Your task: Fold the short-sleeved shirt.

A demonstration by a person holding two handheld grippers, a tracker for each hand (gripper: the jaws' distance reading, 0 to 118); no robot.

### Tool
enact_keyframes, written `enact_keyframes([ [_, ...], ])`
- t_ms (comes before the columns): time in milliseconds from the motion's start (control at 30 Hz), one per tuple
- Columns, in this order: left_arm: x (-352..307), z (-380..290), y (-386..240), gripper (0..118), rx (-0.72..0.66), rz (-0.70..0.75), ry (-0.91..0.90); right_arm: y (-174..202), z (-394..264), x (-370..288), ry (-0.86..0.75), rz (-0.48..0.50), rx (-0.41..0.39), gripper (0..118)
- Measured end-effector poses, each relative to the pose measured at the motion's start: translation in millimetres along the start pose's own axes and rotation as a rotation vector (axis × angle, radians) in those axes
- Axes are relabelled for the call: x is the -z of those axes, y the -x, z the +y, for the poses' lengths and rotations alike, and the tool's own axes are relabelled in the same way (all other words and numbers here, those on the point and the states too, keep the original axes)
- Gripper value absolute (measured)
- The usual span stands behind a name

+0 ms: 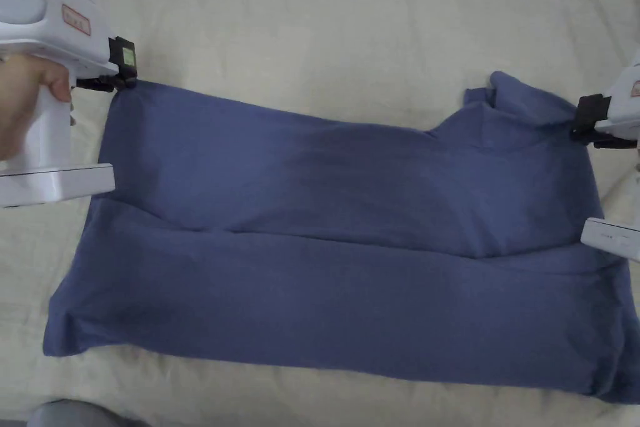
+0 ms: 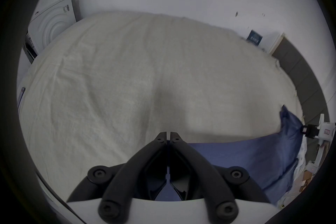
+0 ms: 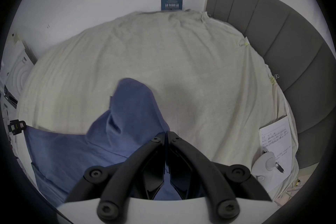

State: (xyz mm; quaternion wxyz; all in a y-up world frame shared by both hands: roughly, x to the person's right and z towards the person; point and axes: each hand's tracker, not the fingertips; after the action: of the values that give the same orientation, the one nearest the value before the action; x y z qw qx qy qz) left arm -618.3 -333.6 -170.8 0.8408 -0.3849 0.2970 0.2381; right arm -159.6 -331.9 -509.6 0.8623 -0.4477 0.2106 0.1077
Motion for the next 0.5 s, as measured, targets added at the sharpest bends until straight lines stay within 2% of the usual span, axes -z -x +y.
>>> enact_keyframes([
  [100,-32,-11,10,0,-0.047,-0.057,-0.048,-7,-8,-33,-0.047,0.026,0.01,1],
  [200,-61,-26,15,0,-0.047,-0.051,-0.069,-16,-21,-66,-0.088,0.034,0.016,1],
  [500,-127,-84,43,0,-0.103,-0.08,-0.128,-56,-83,-135,-0.16,0.085,0.111,1],
])
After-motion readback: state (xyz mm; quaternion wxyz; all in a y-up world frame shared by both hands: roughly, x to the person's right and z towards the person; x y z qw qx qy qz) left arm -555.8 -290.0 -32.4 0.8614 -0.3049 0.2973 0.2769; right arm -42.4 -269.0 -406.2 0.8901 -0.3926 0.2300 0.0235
